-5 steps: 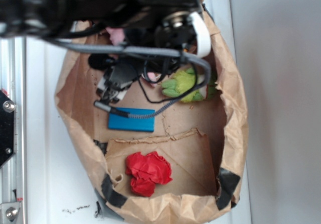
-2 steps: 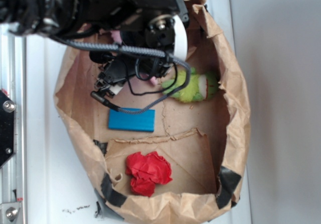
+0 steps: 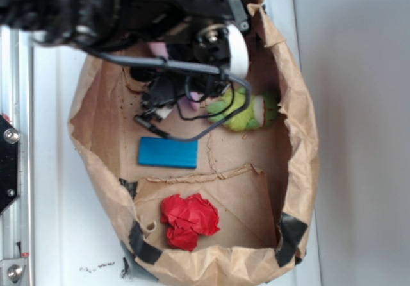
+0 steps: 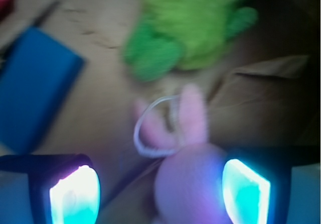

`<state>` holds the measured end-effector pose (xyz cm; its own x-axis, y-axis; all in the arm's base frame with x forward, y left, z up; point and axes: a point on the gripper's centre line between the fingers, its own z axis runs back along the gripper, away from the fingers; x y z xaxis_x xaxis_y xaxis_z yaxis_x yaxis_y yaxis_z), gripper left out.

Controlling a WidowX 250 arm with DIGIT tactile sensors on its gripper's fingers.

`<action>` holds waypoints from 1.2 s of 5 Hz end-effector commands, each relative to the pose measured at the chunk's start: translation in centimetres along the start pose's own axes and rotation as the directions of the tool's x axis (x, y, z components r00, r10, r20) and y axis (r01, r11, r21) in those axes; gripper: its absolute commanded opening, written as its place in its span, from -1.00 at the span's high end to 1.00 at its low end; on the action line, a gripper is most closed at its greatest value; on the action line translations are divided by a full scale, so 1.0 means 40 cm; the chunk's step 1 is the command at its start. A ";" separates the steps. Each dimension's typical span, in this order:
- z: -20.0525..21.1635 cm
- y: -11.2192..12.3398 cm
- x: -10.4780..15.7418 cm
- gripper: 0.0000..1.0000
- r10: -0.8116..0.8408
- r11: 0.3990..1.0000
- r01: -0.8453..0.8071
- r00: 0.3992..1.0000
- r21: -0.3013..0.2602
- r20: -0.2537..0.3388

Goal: Grab the pink bunny.

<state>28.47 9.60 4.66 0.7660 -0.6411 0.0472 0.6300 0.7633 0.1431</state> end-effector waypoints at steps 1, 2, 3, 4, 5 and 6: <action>-0.001 0.087 -0.007 -1.00 0.025 0.996 -0.021 0.999 0.084 -0.041; -0.043 0.069 0.000 -1.00 -0.004 0.994 0.012 0.997 0.109 -0.080; -0.070 0.050 0.001 -1.00 -0.011 0.993 0.022 0.996 0.113 -0.094; -0.060 0.053 0.000 1.00 0.013 0.995 -0.006 0.998 0.101 -0.062; -0.039 0.063 0.001 1.00 0.029 0.995 -0.024 0.999 0.102 -0.044; 0.028 0.070 -0.003 1.00 0.069 0.997 -0.069 0.998 0.018 0.003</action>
<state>28.88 10.58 3.14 0.8092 -0.5873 0.0156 0.5845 0.8075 0.0794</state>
